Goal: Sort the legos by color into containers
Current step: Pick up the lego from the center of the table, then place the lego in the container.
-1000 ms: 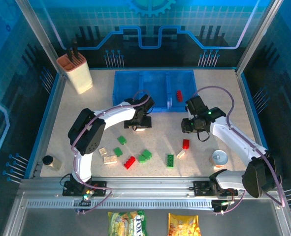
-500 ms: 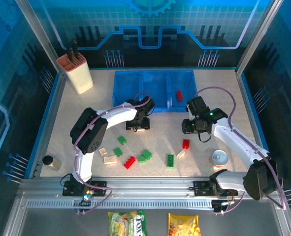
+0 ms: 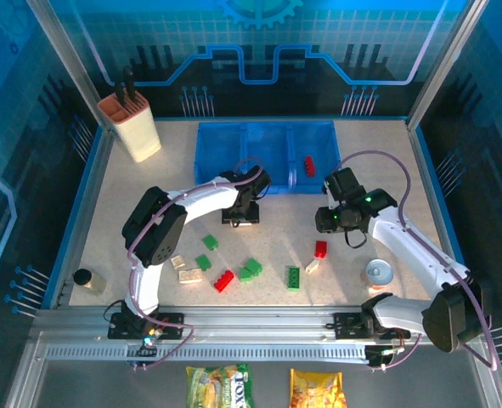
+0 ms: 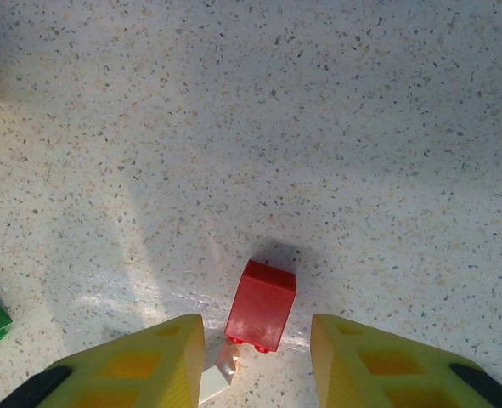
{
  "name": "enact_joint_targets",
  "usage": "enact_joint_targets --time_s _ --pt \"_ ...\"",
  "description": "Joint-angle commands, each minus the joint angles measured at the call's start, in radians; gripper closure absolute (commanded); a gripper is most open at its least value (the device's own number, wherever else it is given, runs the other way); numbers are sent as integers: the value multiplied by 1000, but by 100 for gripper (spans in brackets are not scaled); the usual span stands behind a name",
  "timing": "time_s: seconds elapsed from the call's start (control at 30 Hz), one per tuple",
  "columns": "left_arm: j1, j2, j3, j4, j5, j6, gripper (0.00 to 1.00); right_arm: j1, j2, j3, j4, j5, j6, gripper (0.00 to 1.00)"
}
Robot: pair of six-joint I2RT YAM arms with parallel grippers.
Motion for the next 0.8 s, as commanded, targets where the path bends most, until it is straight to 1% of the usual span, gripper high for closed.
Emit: enact_joint_targets --time_s 0.0,0.37,0.57,0.67,0.77 --pt "-19 -33 72 -39 -1 3 41 -20 -28 12 -35 12 -18 61" --pt "-35 4 278 -70 -47 16 40 -31 -76 4 -76 24 -18 60" --pt "-34 92 430 -56 -75 24 41 -34 -98 -6 -93 31 -15 60" --pt "-35 144 517 -72 -86 34 41 -35 -108 -12 -96 38 -15 60" --pt "-32 177 590 -102 -124 51 42 -38 -112 -16 -100 39 -15 60"
